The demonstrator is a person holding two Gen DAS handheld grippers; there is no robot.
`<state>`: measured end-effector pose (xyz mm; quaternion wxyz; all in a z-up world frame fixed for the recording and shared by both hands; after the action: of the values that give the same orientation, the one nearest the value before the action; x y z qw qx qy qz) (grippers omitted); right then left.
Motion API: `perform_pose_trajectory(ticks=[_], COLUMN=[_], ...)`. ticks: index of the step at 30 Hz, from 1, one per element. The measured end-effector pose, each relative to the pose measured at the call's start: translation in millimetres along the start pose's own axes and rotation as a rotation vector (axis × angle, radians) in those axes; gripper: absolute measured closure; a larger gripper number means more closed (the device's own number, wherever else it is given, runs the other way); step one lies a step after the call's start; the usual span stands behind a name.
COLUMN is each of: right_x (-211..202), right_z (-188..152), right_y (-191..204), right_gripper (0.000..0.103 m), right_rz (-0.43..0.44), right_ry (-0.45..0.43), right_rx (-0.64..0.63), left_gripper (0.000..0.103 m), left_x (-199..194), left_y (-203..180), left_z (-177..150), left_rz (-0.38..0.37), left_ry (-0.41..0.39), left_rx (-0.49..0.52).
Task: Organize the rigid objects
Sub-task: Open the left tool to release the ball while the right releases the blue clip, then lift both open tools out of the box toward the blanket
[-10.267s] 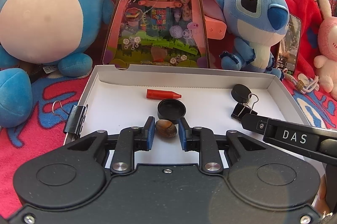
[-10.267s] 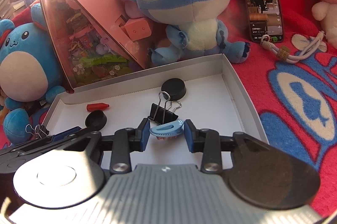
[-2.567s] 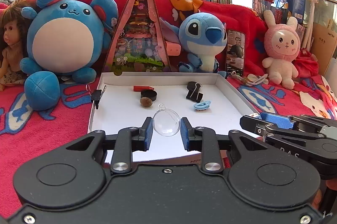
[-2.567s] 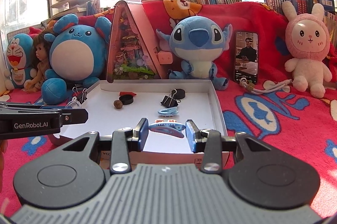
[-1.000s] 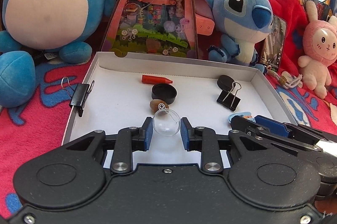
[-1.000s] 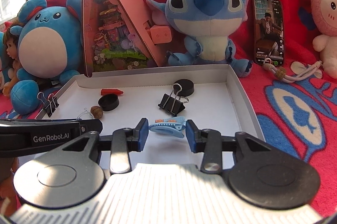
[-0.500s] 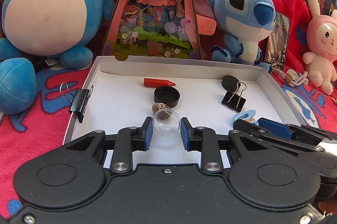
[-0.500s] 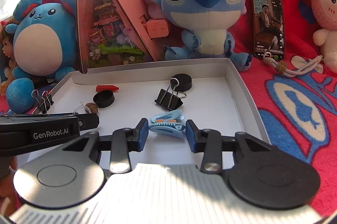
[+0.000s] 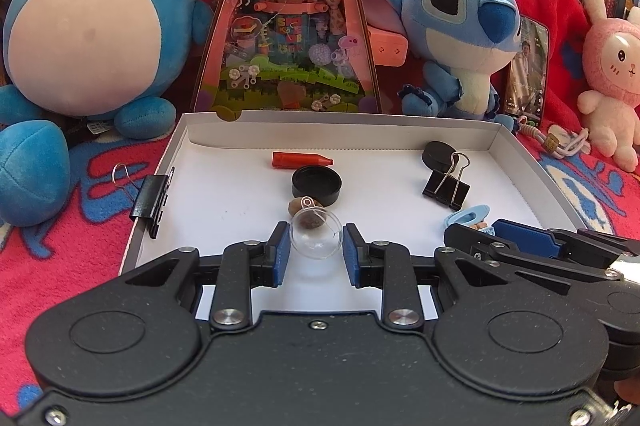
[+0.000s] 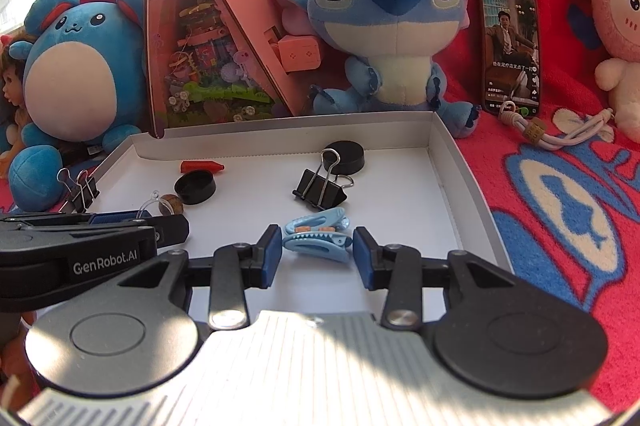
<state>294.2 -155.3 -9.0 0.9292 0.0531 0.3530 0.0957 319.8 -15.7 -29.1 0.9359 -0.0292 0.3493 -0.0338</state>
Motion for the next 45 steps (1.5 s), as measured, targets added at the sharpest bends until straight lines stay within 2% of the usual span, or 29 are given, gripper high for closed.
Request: perform_pose_trajectory(ticks=[6,9,18,26,30,45], right_x=[-0.9,-4.2,-18.6,-36.8,-48.8,-93.2], right_z=[-0.2,0.1,5.8,9.3,8.8,-13.5], right_y=[1.2,1.0,-0.1,-2.4,-2.8,7.3], right_gripper=[0.055,0.043,0.033,0.023,0.020,0.017], right_rz=[0.008,0.012,0.013,0.004,0.008,0.026], right_ry=[0.000,-0.007,-0.031,-0.048,-0.064,-0.098], right_rx=[0.003,0.011,0.007,-0.014,-0.028,-0.118], left_gripper=[0.067,0.064,0.055,0.044,0.039,0.033], left_x=[-3.0,-7.8,-26.7,-50.3,-65.4,-119.4], left_y=[-0.1,0.3,0.9,4.3,6.2,4.3], left_z=[-0.3,0.7,4.8,3.8,0.6,-28.8], left_rz=[0.012,0.011,0.031,0.011,-0.005,-0.078], left_ry=[-0.001,-0.011,-0.048,-0.066,-0.079,-0.118], left_rx=[0.008,0.011,0.029,0.027,0.026,0.034])
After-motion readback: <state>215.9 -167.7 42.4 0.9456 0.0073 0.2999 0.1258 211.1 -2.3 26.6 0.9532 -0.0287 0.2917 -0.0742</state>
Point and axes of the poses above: each gripper's, at about its wrist camera, not at the fingertips, and x roughly the way its jaws point, y to its left, z to its top, the point moved 7 cm from there along x, roughly the way its jaws point, and after that the axes turned 2 degrees about z, right-handed, at the moved point
